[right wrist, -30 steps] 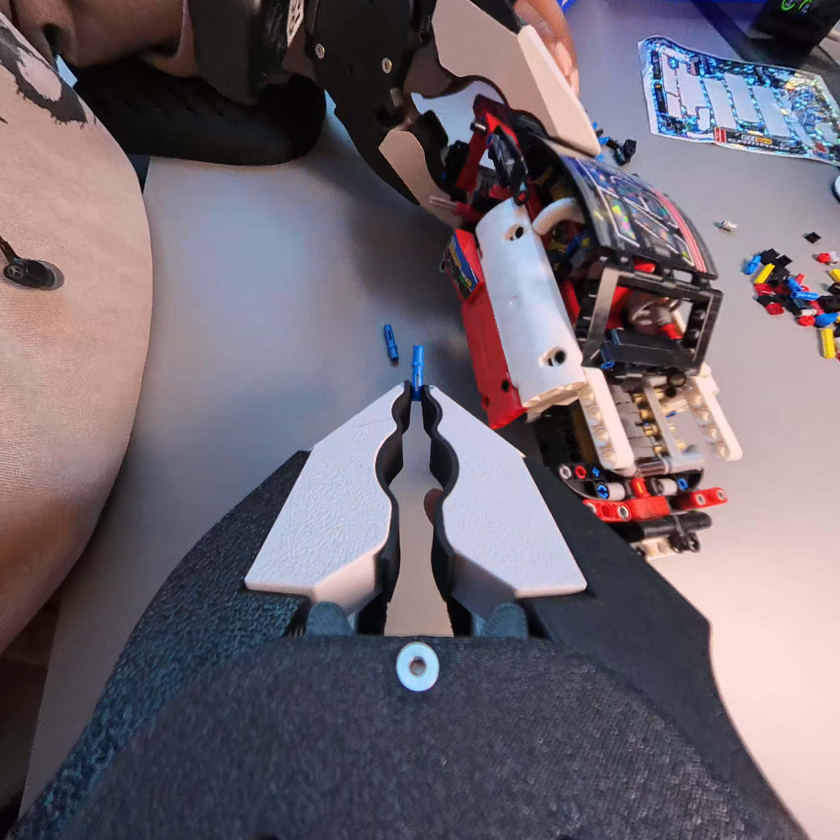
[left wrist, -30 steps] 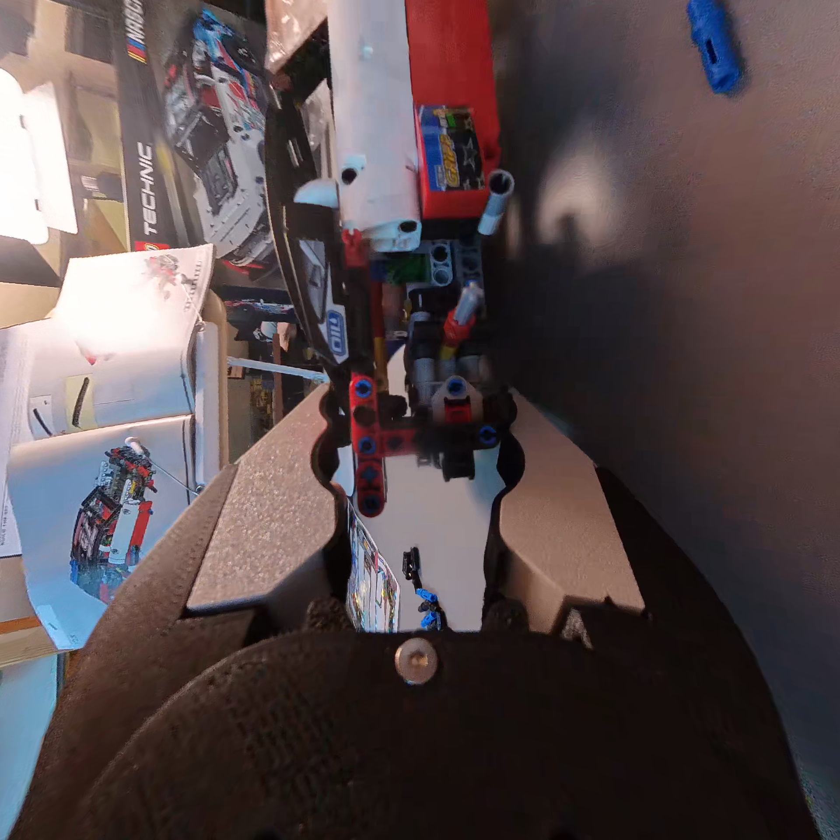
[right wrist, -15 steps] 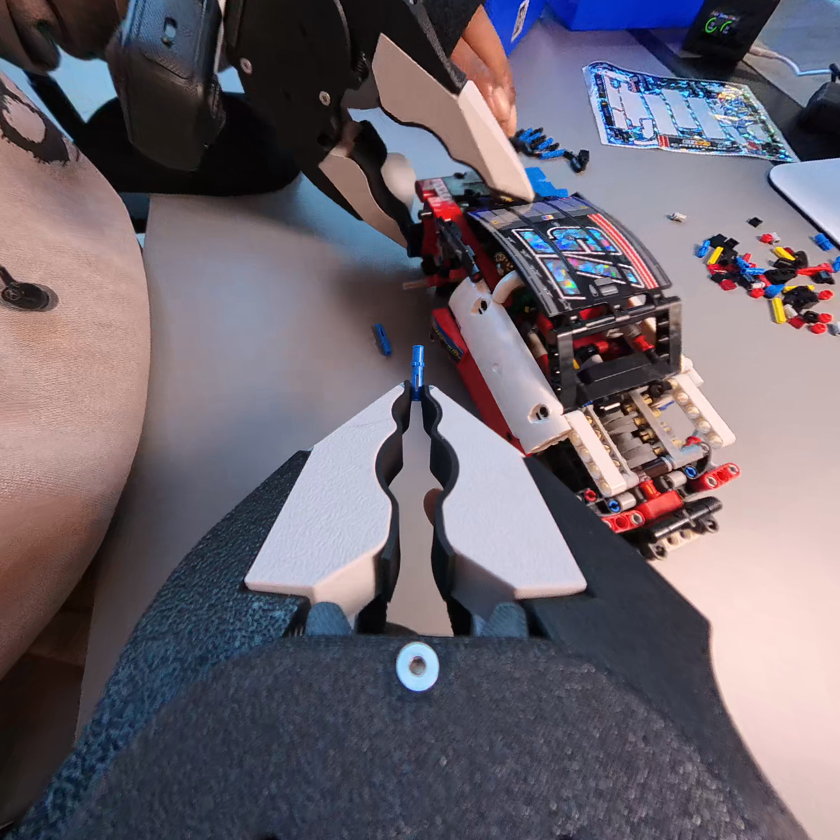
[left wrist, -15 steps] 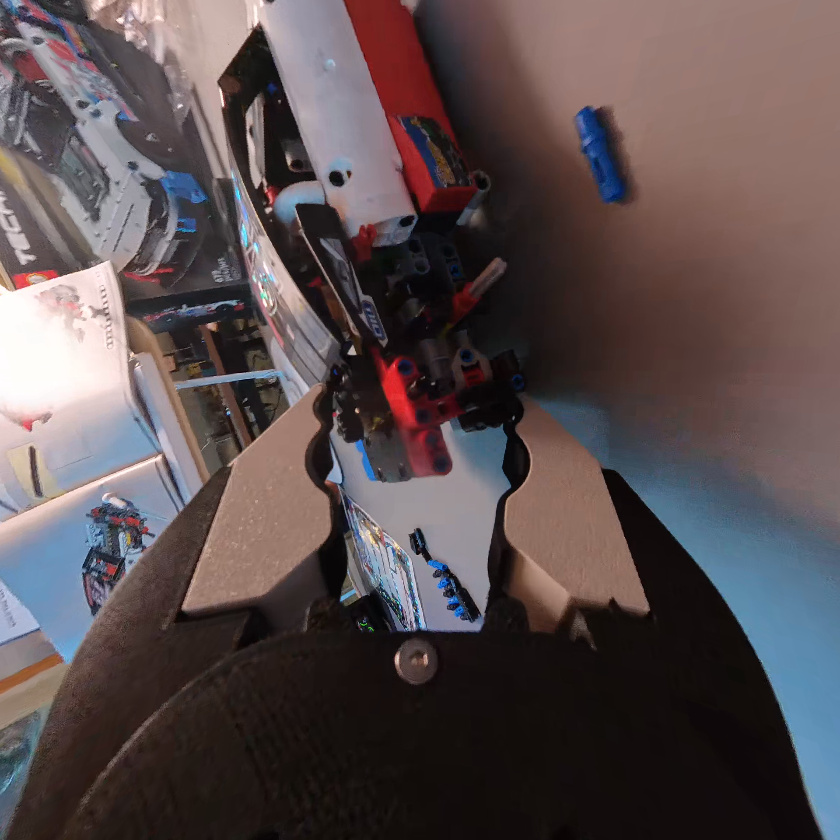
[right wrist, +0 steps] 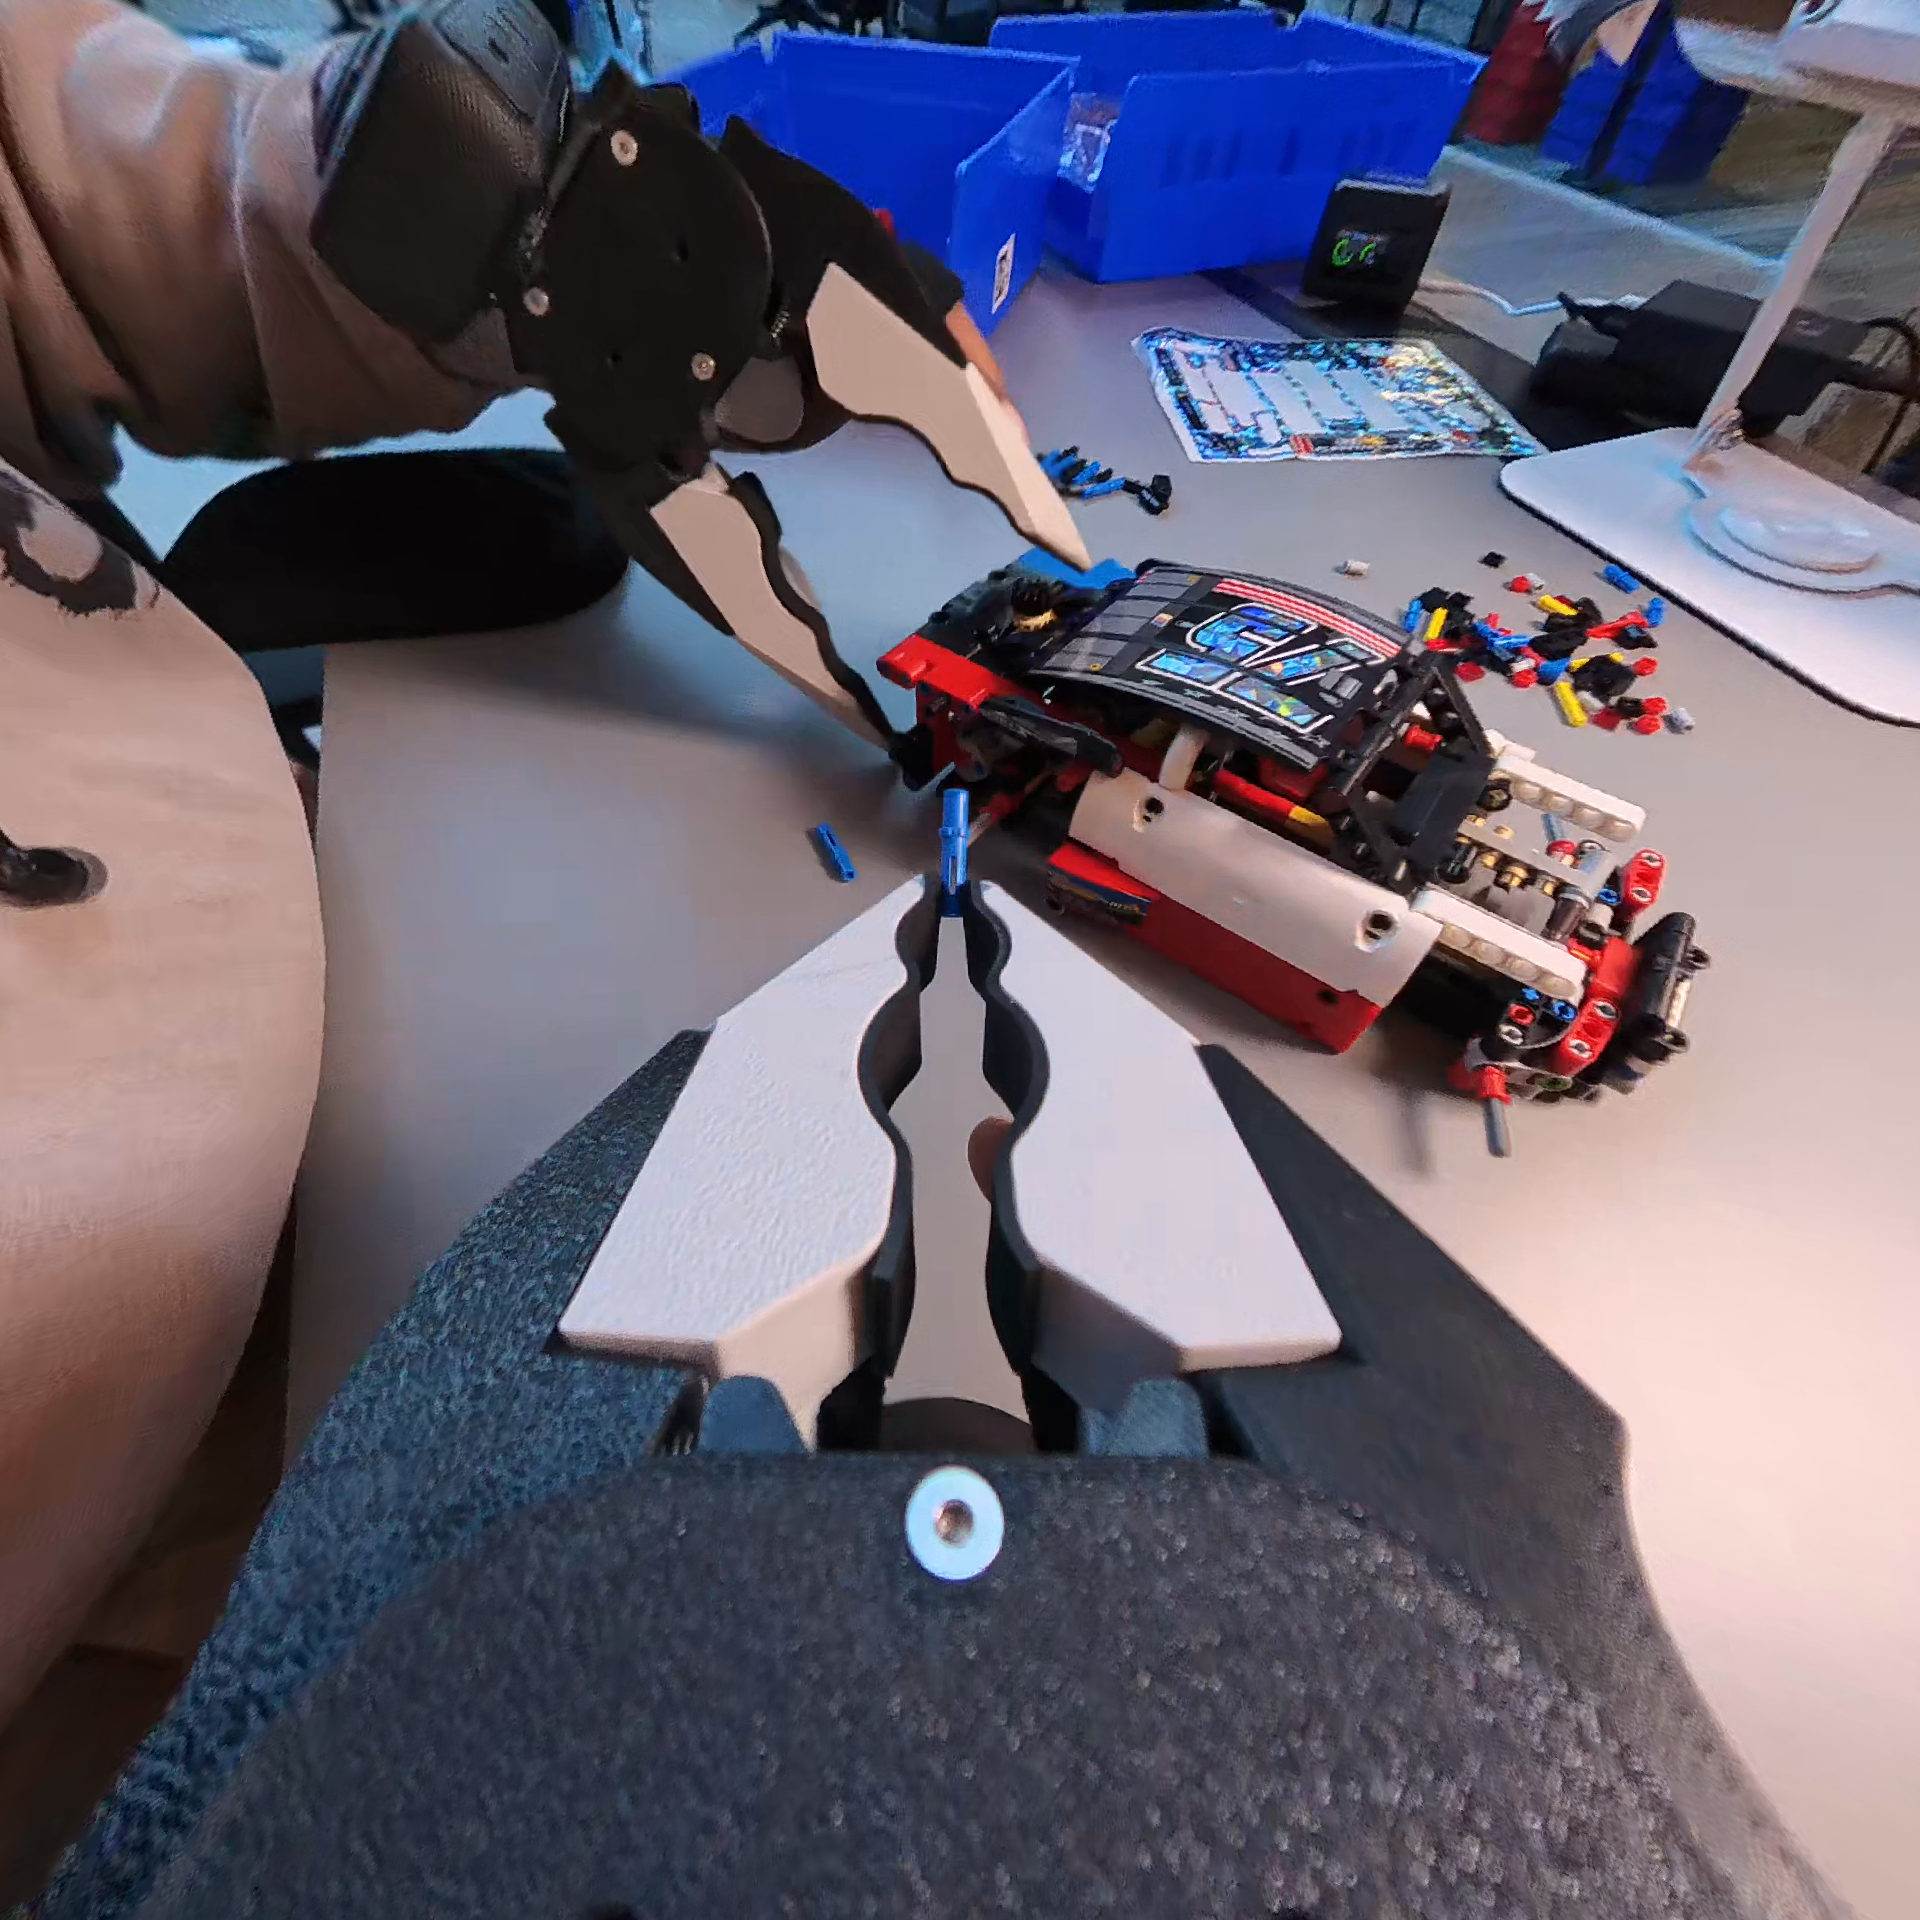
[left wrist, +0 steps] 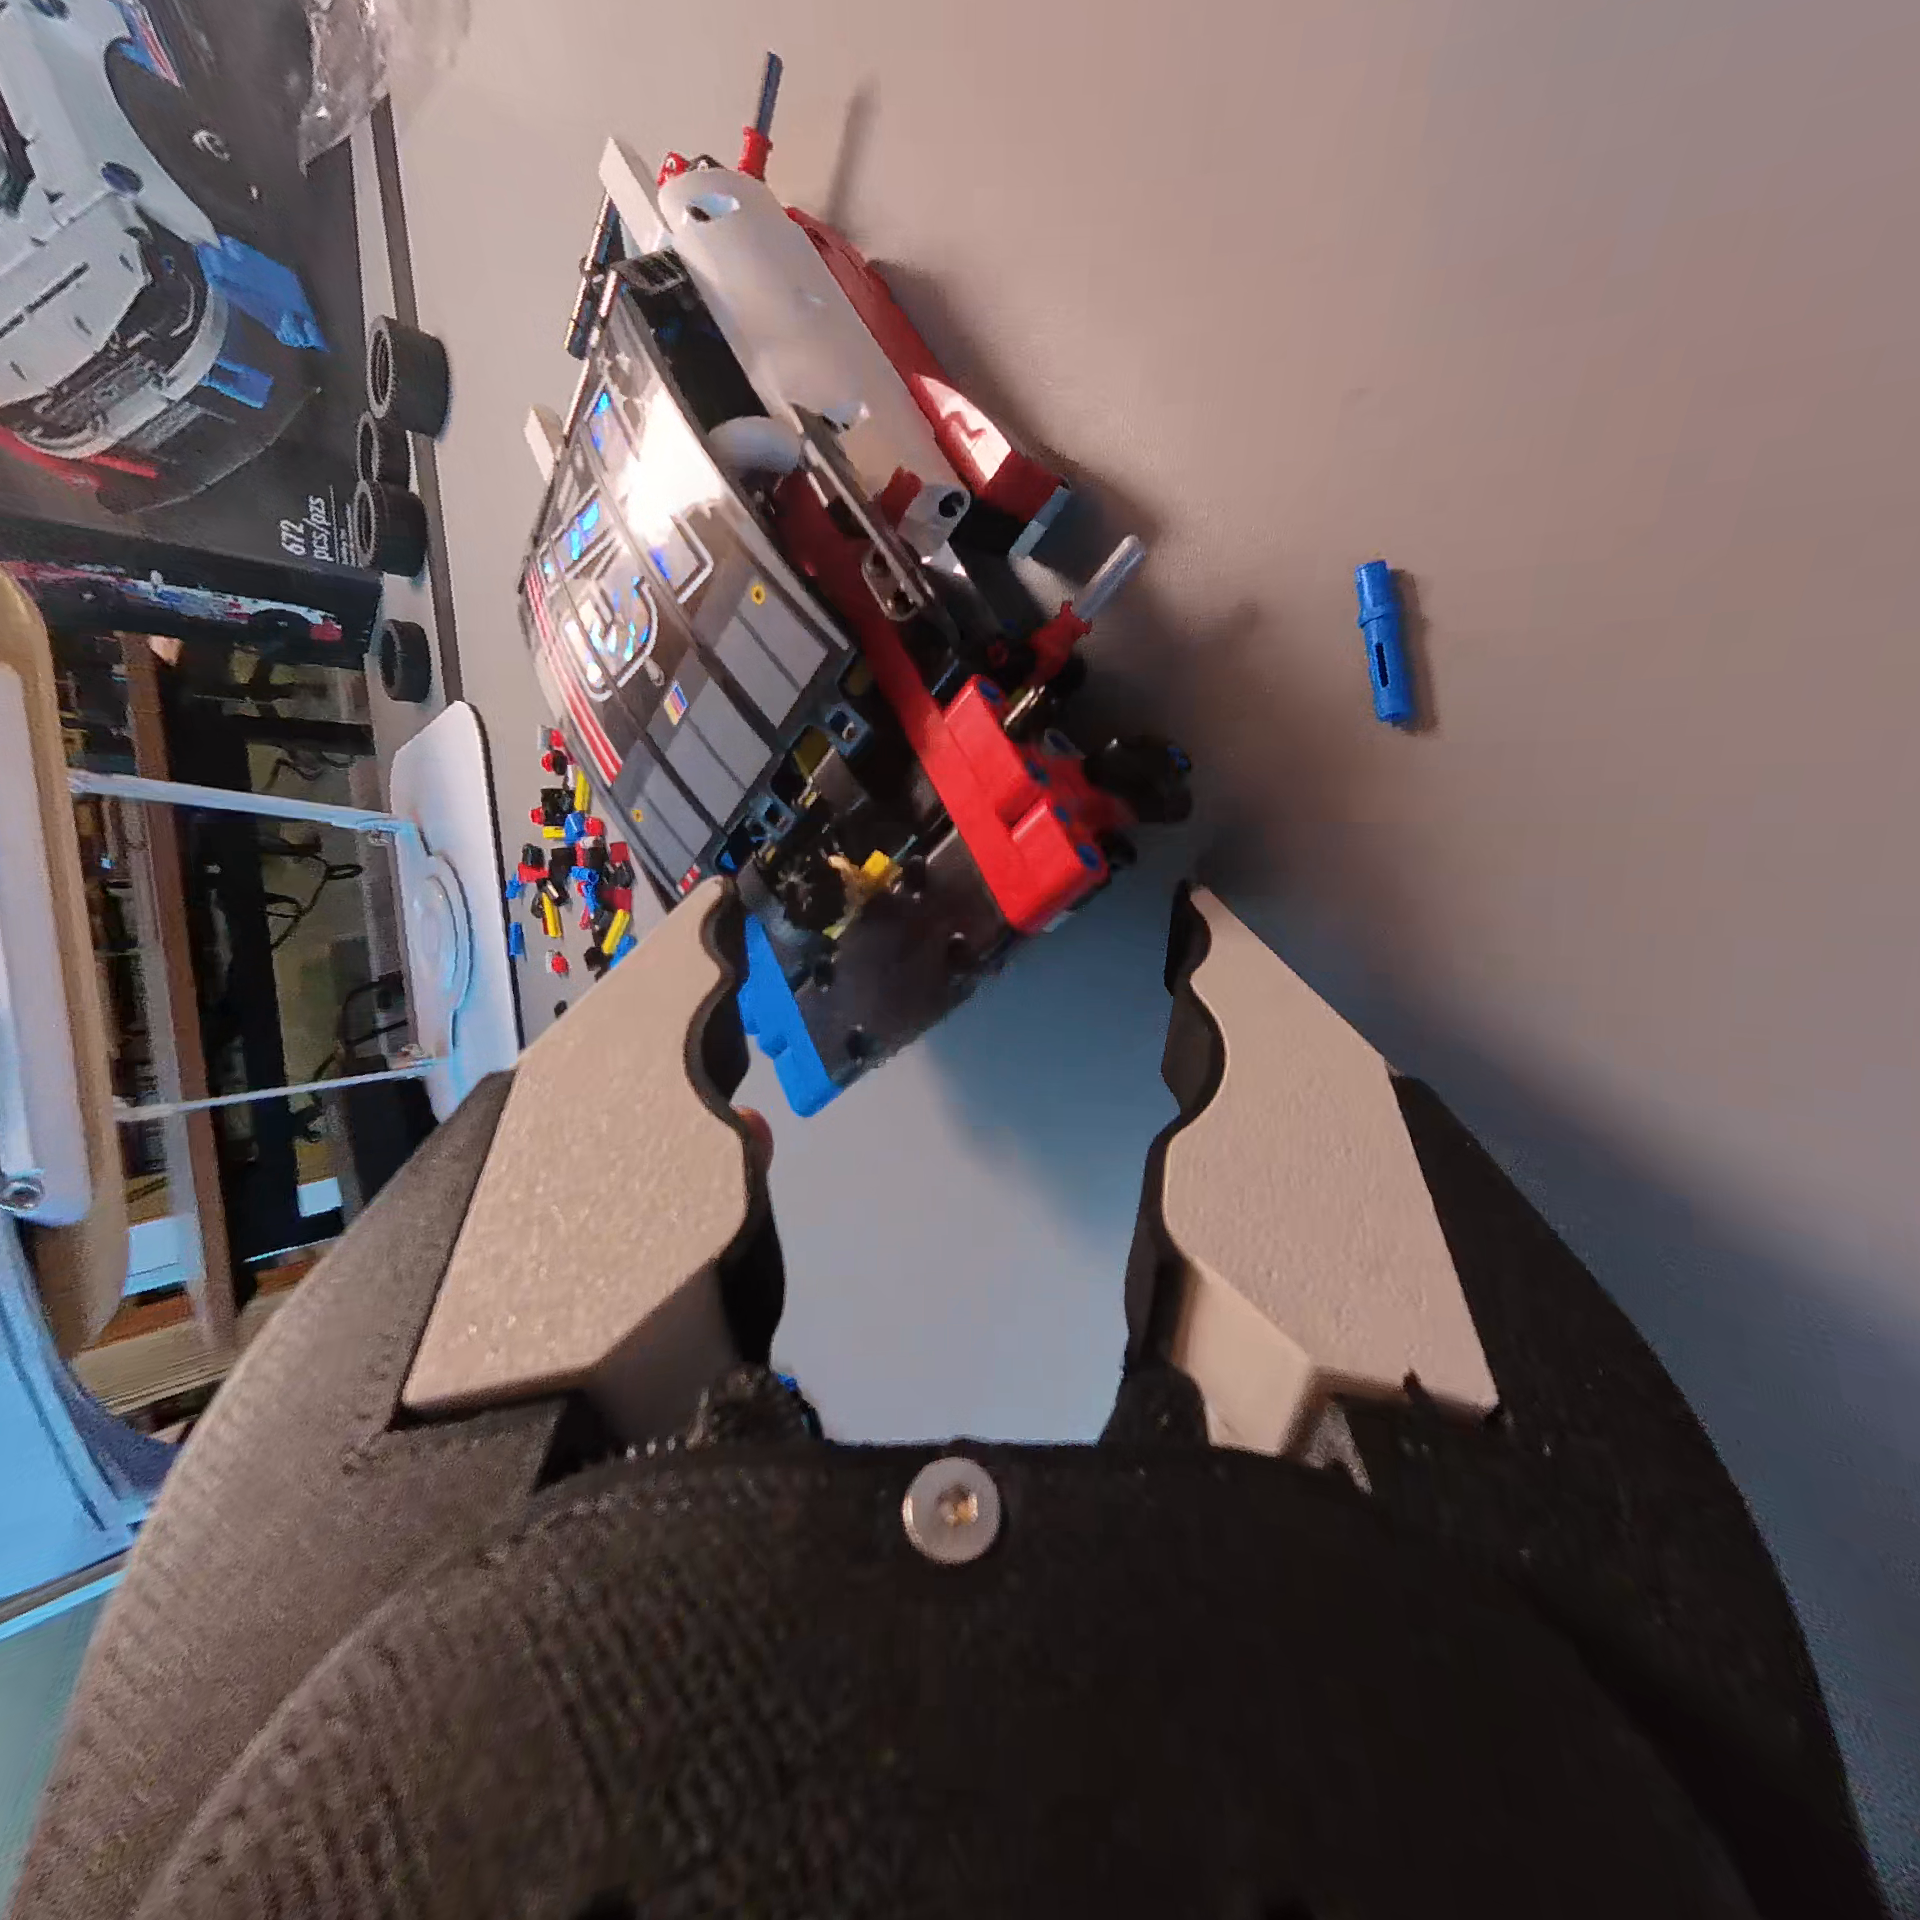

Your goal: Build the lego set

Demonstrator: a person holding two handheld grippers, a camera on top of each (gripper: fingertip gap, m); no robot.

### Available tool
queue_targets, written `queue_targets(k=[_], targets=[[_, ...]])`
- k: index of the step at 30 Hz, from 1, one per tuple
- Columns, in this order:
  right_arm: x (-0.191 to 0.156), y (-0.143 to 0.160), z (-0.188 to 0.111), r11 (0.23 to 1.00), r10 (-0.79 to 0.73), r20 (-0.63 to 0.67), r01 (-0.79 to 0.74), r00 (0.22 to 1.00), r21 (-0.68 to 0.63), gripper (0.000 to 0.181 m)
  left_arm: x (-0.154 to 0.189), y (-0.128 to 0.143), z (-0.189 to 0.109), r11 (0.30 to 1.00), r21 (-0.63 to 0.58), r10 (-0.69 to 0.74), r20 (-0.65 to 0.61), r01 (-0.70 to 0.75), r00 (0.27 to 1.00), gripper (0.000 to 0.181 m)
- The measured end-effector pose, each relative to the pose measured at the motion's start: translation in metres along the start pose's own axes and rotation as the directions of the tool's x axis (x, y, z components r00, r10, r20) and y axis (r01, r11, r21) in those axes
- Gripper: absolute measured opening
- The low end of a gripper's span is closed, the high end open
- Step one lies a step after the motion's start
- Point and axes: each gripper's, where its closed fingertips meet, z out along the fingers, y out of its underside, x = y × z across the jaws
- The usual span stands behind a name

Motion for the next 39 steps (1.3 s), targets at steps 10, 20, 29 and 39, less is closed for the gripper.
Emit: queue_targets(k=[10,20,29,39], targets=[[-0.024,-0.085,-0.009,0.848,0.211,0.086,-0.226,0.974,0.479,0.001,-0.032,-0.112,-0.096,0.181,0.507,-0.547,-0.66,0.842,0.515,0.032],[-0.029,-0.113,0.004,0.358,0.553,0.537,-0.763,0.637,0.538,0.001,-0.043,-0.128,-0.111,0.445,0.766,-0.563,-0.165,0.465,0.81,0.032],[-0.036,-0.1,0.028,0.388,0.584,0.536,-0.789,0.61,0.476,0.001,-0.038,-0.119,-0.109,0.476,0.764,-0.542,-0.136,0.436,0.829,0.022],[-0.038,-0.088,0.036,0.535,0.57,0.465,-0.736,0.677,0.415,0.001,-0.023,-0.116,-0.103,0.604,0.734,-0.395,-0.063,0.31,0.917,0.007]])
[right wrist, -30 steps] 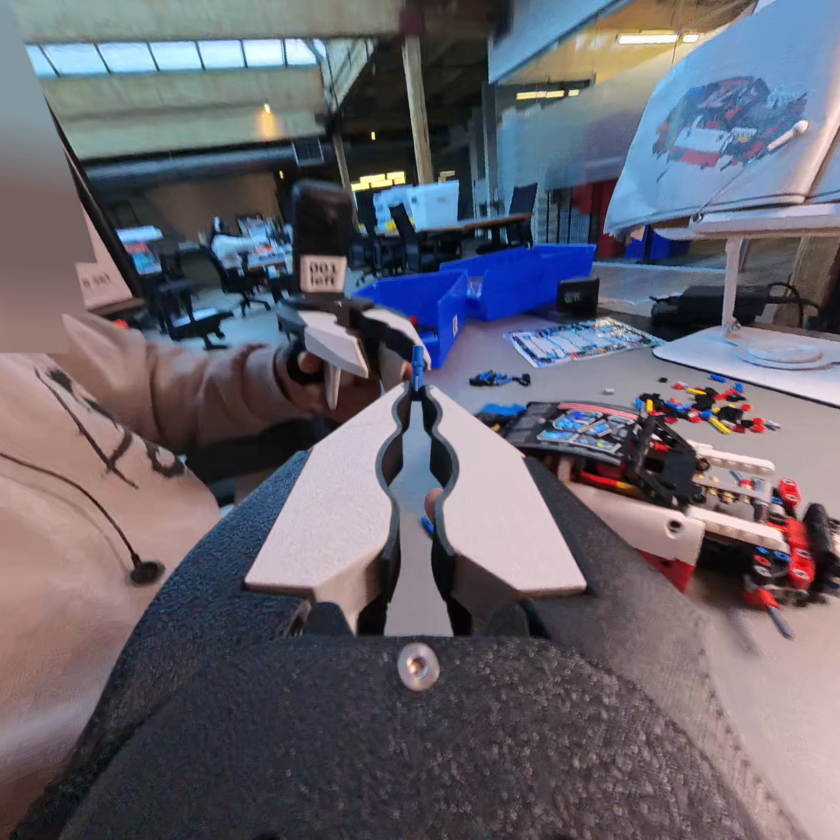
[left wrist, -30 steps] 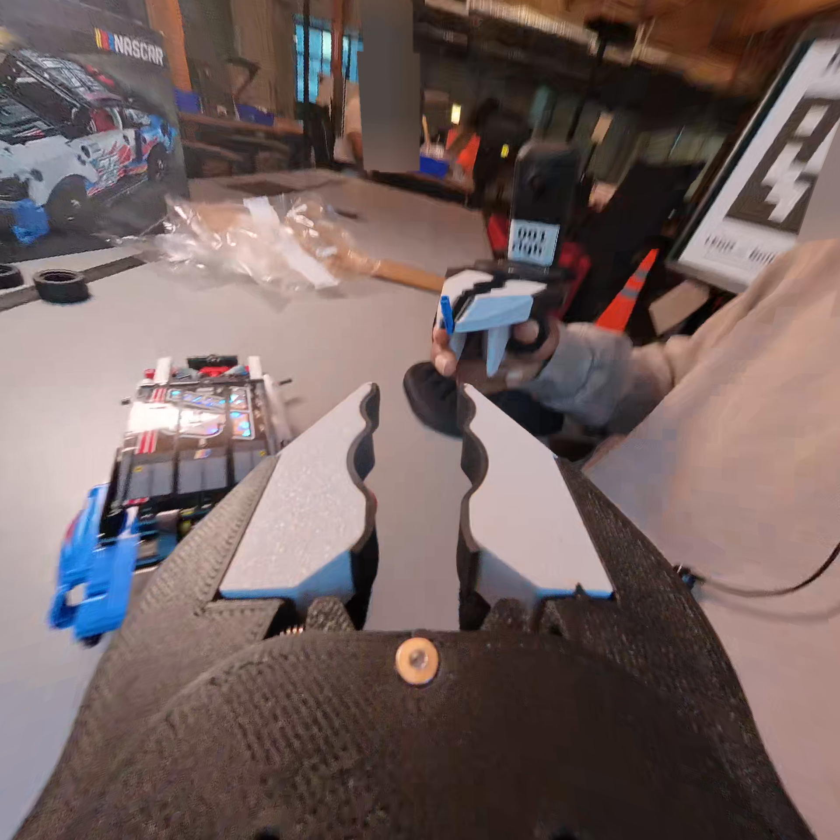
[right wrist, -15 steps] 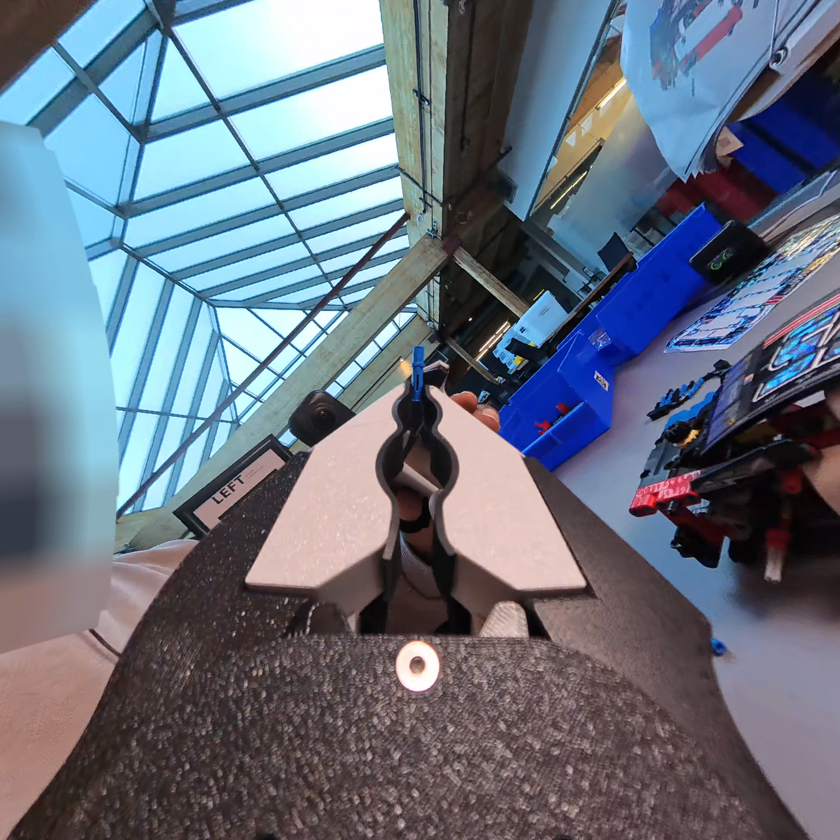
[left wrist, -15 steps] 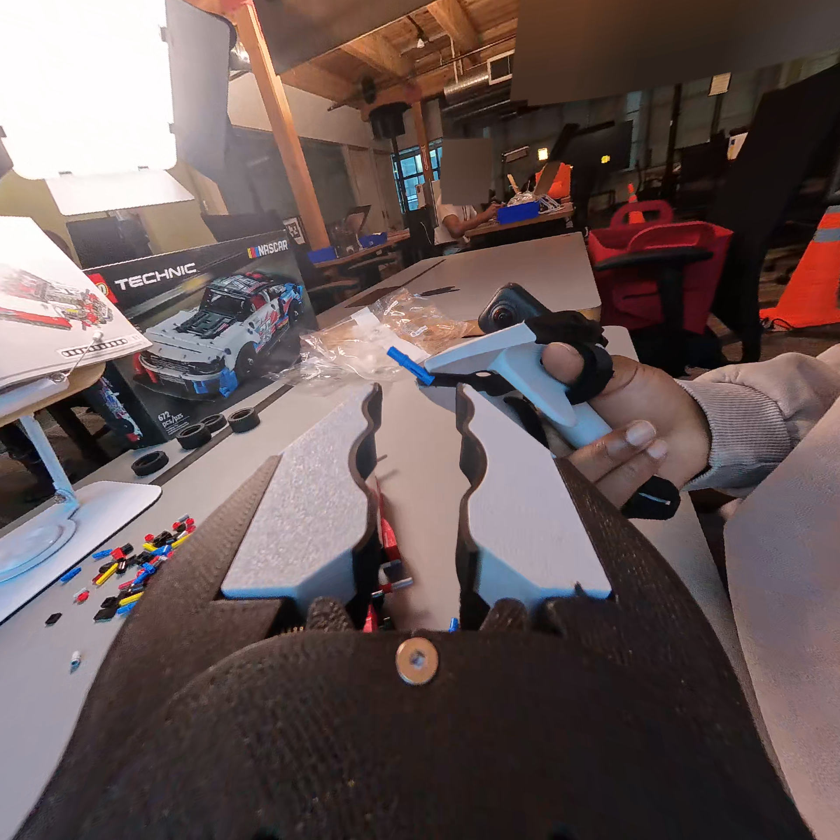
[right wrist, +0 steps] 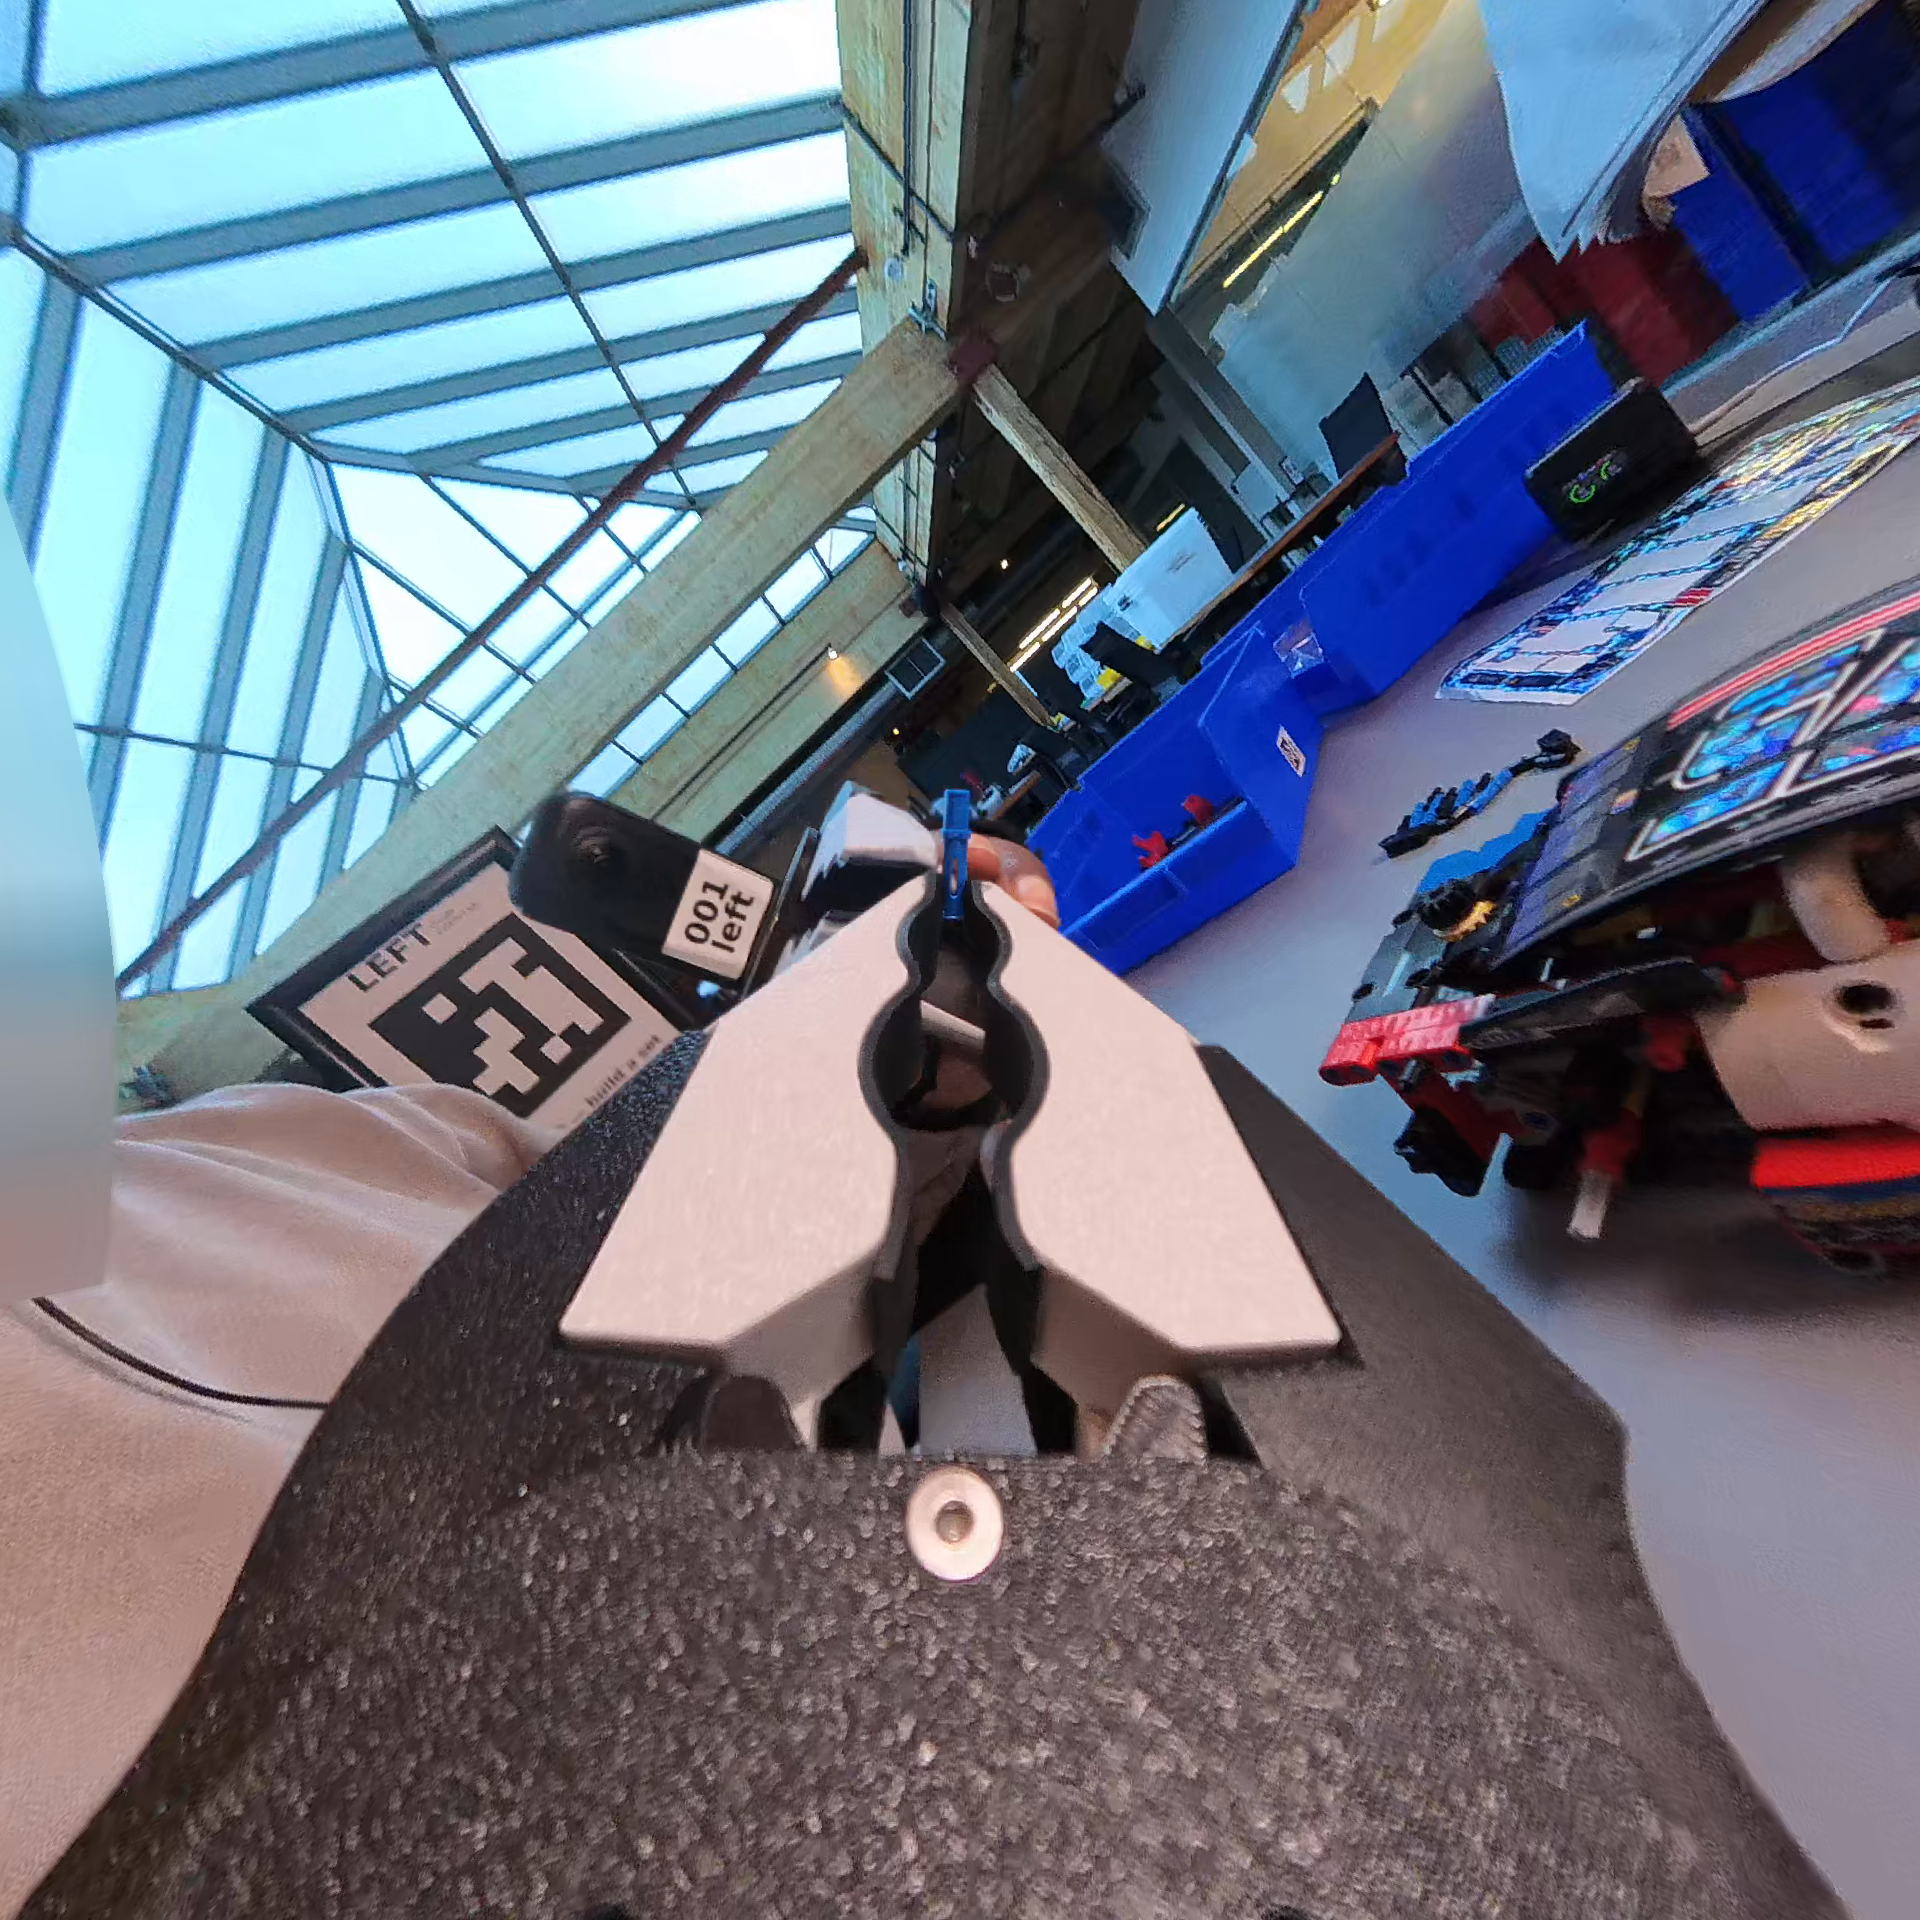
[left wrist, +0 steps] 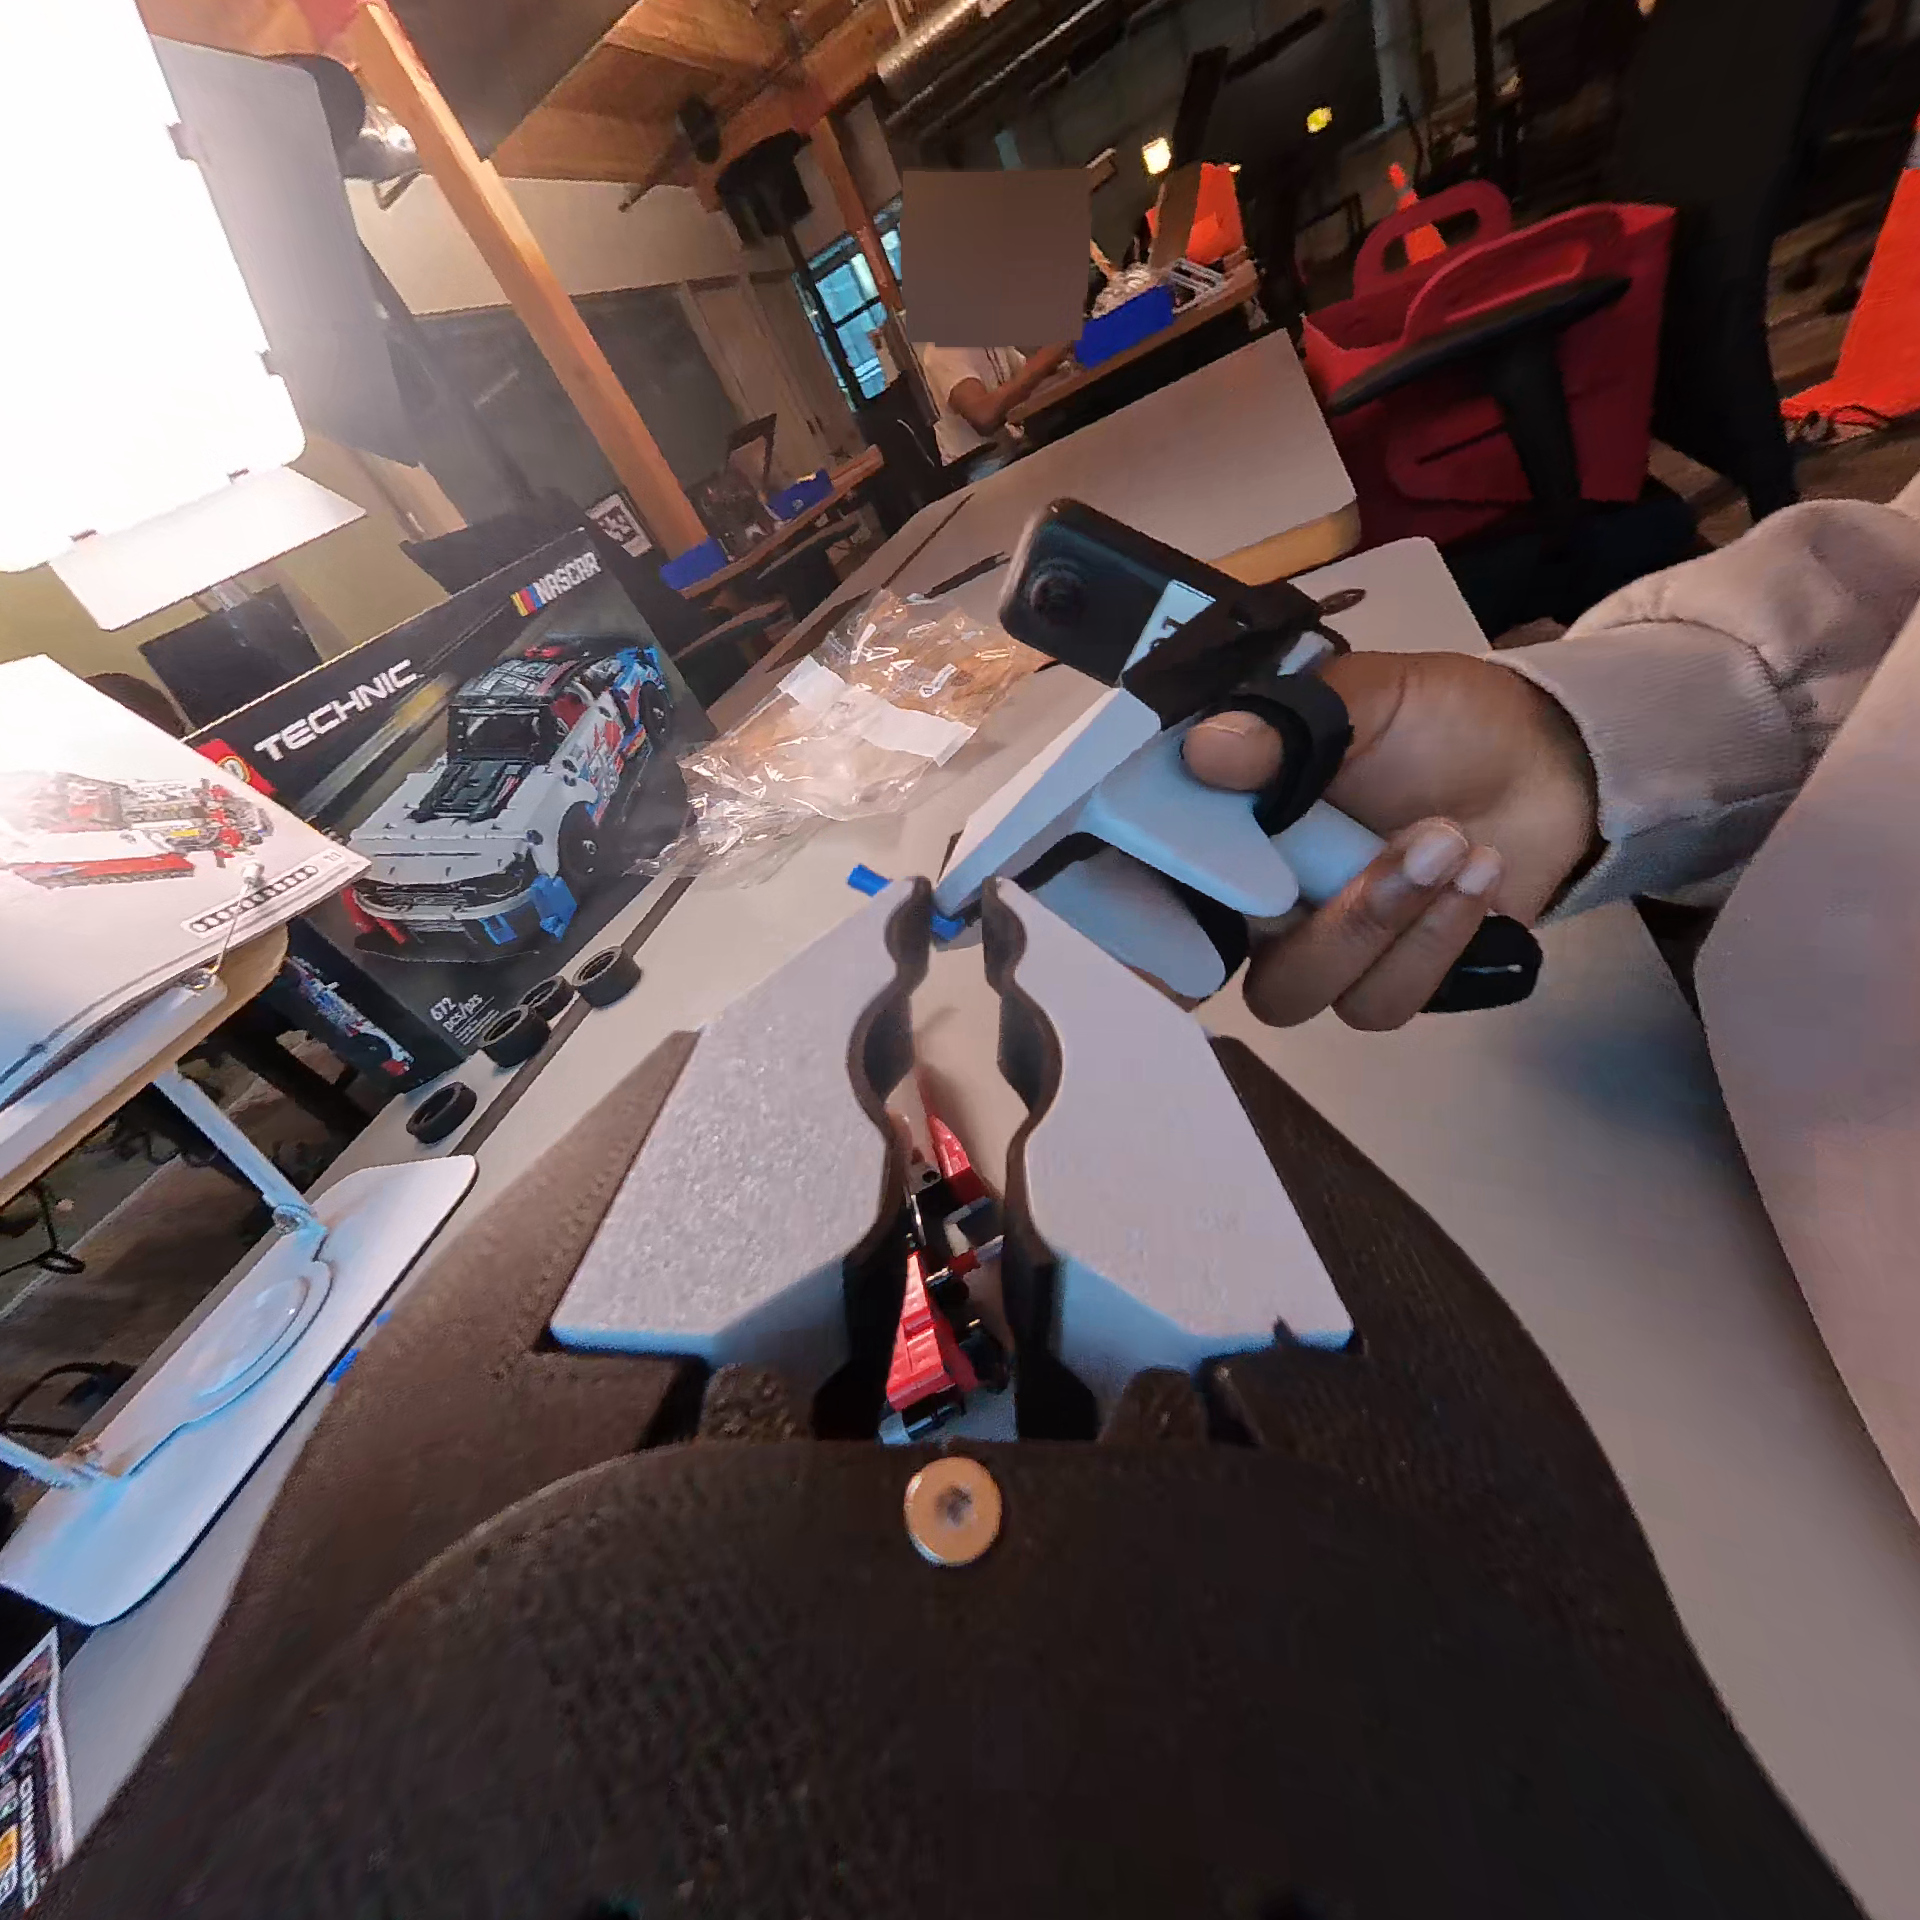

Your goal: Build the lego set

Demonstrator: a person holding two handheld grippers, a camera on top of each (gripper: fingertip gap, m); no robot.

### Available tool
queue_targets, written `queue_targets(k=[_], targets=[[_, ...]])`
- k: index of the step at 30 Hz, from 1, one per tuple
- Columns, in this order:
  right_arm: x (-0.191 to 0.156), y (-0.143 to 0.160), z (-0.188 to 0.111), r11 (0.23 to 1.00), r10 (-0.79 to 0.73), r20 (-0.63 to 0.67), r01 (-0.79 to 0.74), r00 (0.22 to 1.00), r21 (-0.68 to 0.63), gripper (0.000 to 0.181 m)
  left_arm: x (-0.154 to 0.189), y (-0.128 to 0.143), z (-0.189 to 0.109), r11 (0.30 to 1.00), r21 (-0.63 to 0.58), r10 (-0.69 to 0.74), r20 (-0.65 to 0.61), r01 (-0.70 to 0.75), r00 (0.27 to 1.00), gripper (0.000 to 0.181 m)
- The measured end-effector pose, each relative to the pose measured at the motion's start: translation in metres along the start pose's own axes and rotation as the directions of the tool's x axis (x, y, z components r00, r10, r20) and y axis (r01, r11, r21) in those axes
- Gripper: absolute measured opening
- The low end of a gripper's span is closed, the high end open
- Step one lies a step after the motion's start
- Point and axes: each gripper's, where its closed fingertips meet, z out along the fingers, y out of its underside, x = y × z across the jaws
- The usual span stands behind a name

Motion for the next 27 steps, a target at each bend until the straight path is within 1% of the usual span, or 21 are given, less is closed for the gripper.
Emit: queue_targets(k=[2,4,7,11,13,17,19,22,24,27], targets=[[0.001,0.004,-0.002,0.997,-0.054,-0.024,0.053,0.998,-0.06,0.0,0.003,0.002,-0.001,1.0,-0.004,-0.009,-0.031,0.009,0.999,0.006],[0.001,0.006,-0.003,0.989,-0.115,-0.036,0.111,0.993,-0.098,0.0,0.005,0.002,-0.002,0.997,0.012,-0.076,-0.077,0.077,0.994,0.006],[0.001,0.004,-0.006,0.984,-0.15,-0.043,0.146,0.988,-0.099,0.001,-0.001,0.001,-0.005,0.98,0.034,-0.191,-0.102,0.195,0.976,0.014],[0.003,0.005,-0.006,0.993,-0.098,-0.032,0.096,0.995,-0.07,0.0,0.003,0.007,-0.003,0.986,0.017,-0.161,-0.103,0.164,0.982,0.019],[0.004,0.009,-0.004,0.992,-0.098,-0.029,0.096,0.995,-0.083,0.0,0.006,0.006,-0.003,0.979,0.022,-0.199,-0.131,0.203,0.971,0.018],[0.01,0.008,-0.006,0.979,-0.177,-0.066,0.169,0.982,-0.112,0.001,-0.002,0.005,-0.008,0.934,0.03,-0.346,-0.182,0.357,0.921,0.019],[0.011,0.008,-0.006,0.973,-0.206,-0.074,0.196,0.976,-0.123,0.001,-0.006,0.007,-0.01,0.921,0.031,-0.377,-0.182,0.388,0.908,0.021],[0.01,0.01,-0.004,0.974,-0.203,-0.072,0.193,0.977,-0.118,0.001,-0.003,0.014,-0.008,0.936,0.011,-0.345,-0.171,0.351,0.923,0.026],[0.009,0.01,-0.001,0.982,-0.167,-0.063,0.16,0.984,-0.097,0.001,0.002,0.015,-0.005,0.952,0.006,-0.301,-0.159,0.306,0.94,0.027],[0.009,0.01,0.003,0.993,-0.101,-0.054,0.097,0.993,-0.062,0.0,0.0,0.016,-0.002,0.982,0.002,-0.187,-0.083,0.188,0.979,0.021]])
